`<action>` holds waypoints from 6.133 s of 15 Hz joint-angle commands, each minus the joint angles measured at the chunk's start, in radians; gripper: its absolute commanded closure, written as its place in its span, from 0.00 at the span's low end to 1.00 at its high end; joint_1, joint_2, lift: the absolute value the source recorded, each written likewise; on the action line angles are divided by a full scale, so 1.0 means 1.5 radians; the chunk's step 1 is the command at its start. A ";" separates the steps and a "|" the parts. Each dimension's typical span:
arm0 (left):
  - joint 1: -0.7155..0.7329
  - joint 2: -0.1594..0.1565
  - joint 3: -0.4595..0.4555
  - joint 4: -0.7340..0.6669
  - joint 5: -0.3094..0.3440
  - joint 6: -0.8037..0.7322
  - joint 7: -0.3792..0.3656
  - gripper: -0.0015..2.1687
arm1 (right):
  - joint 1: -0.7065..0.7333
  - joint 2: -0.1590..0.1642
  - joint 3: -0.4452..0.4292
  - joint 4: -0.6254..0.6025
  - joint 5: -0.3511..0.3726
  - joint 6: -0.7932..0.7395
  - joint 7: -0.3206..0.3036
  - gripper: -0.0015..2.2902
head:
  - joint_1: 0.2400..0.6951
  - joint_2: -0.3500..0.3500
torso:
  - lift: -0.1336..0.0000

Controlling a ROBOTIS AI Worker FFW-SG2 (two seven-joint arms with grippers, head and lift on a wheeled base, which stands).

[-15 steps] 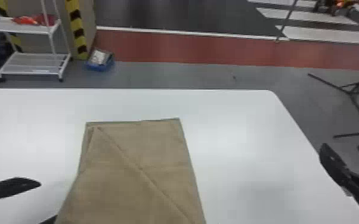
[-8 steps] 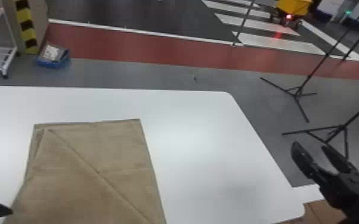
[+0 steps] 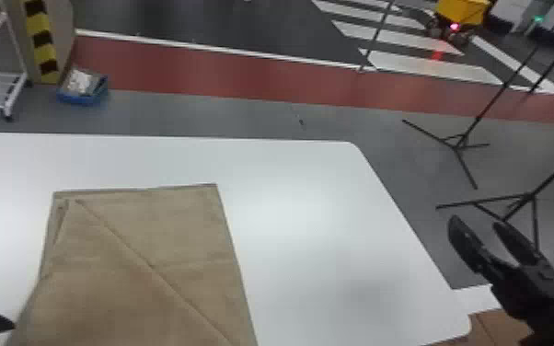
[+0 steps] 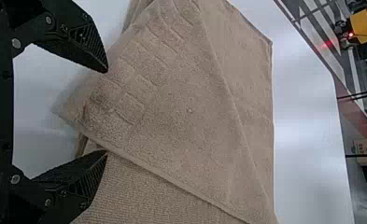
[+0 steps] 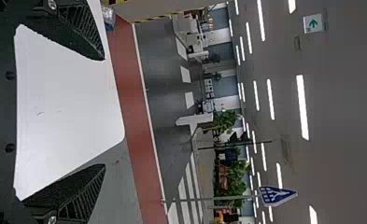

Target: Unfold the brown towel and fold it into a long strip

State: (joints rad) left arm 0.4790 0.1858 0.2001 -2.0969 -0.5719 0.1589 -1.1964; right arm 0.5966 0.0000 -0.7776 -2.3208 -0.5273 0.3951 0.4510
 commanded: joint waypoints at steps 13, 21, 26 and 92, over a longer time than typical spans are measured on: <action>-0.004 0.002 0.013 0.016 -0.020 -0.053 -0.004 0.27 | -0.013 0.001 -0.001 0.008 -0.008 0.014 0.003 0.03 | 1.00 0.00 | 0.06; 0.009 0.002 0.021 0.013 -0.002 -0.190 -0.038 0.27 | -0.021 0.001 0.001 0.010 -0.004 0.014 0.003 0.03 | 1.00 0.00 | 0.06; 0.009 -0.002 0.019 0.014 -0.005 -0.182 -0.034 0.44 | -0.020 0.001 -0.002 0.010 -0.005 0.016 0.004 0.03 | 1.00 0.00 | 0.06; -0.091 0.055 -0.062 0.085 0.088 -0.160 0.032 0.75 | -0.794 0.001 0.594 0.757 0.445 0.452 0.036 0.79 | 1.00 0.56 | 0.06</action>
State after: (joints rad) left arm 0.3514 0.2683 0.1045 -1.9754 -0.4410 -0.0804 -1.1537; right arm -0.5917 0.0000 0.1233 -1.1762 0.1491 1.0630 0.5060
